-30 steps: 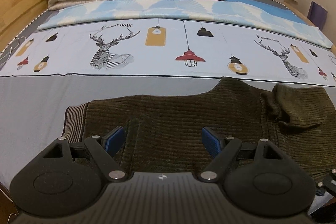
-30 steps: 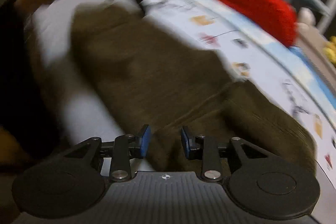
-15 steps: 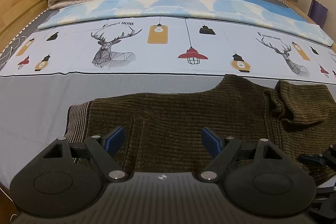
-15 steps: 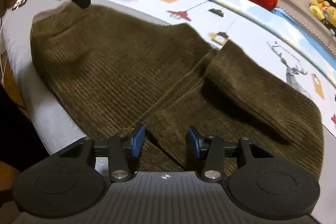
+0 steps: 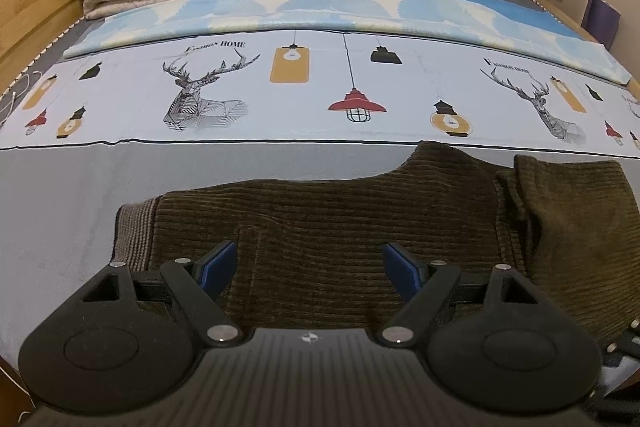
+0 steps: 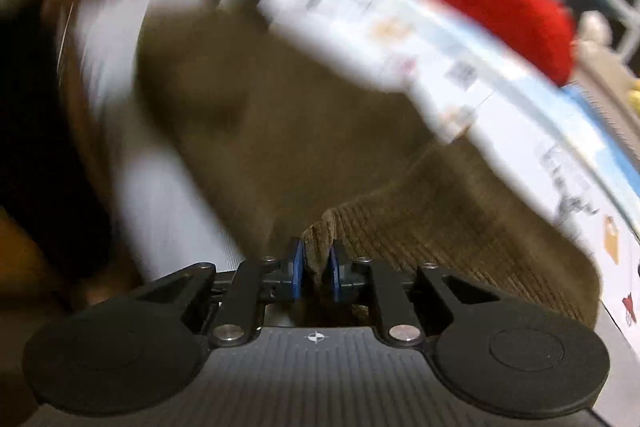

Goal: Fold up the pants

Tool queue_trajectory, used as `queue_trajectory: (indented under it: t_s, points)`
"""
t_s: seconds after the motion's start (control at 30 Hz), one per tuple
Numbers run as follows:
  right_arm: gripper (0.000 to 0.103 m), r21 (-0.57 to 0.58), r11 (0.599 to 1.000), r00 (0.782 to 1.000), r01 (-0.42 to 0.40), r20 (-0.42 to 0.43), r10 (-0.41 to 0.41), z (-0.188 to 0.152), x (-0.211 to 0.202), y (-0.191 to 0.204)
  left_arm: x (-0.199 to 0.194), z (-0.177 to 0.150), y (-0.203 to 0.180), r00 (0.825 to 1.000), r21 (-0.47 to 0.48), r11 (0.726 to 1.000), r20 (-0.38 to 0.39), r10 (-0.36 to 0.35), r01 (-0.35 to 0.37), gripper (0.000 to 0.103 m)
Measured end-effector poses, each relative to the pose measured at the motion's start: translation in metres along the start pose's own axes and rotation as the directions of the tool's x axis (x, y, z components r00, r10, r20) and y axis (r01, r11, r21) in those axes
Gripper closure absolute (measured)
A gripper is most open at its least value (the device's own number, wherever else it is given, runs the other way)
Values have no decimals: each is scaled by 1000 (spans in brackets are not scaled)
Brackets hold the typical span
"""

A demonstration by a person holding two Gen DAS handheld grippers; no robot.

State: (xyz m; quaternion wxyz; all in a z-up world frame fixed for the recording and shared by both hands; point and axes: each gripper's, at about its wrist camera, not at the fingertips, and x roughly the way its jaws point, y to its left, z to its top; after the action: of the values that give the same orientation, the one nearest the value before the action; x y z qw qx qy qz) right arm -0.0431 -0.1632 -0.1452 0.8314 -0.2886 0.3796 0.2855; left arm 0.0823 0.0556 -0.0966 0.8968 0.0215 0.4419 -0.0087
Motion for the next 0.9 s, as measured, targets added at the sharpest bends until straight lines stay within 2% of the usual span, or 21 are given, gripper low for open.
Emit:
queue_trajectory:
  t_s: [0.03,0.07,0.17,0.23,0.27,0.3,0.37,0.5,0.67,0.77,0.83,0.87,0.9]
  points:
    - [82,8,1000,1000,5,19,-5,3,-4,-1,0,0,-2,1000,-1,1000,-3,-5,5,19]
    - [82,47,999,999,-10,46,8,7,-10,-6,0,-1,-3,1000,2,1000,-3,-9,9,19]
    - [77,204,975,988,-88,144,59,17,-31,-33,0,-1,-7,1000,31,999,3,-10,10,19]
    - [61,290,953,983,-82,179,30,24,-38,-52,1,-2,-7,1000,39,999,3,-2,2,19]
    - [58,330,942,983,-67,185,5,27,-38,-61,2,-1,-6,1000,34,999,0,-2,2,19]
    - [55,371,927,983,-43,184,-28,32,-35,-71,3,-1,-5,1000,25,1000,-4,-4,4,19]
    - [54,423,906,984,1,161,-77,40,-26,-87,4,0,-4,1000,11,1000,-7,-7,7,19]
    - [50,436,893,985,108,77,-157,63,12,-109,5,2,-6,1000,10,1000,-7,-10,10,19]
    - [50,454,872,983,181,-46,-180,80,74,-117,8,4,-8,1000,21,1000,-12,-8,8,19]
    - [49,363,892,962,269,-155,-226,84,109,-109,12,6,-5,1000,10,1000,-17,-7,7,19]
    - [50,325,899,953,294,-175,-248,86,119,-105,14,9,-3,1000,-3,1000,-19,-10,10,19]
    - [55,329,893,950,308,-163,-267,88,118,-105,15,10,-2,1000,-7,1000,-18,-13,12,19]
    - [73,347,881,946,321,-150,-286,91,116,-107,15,12,-1,1000,-13,1000,-16,-15,15,19]
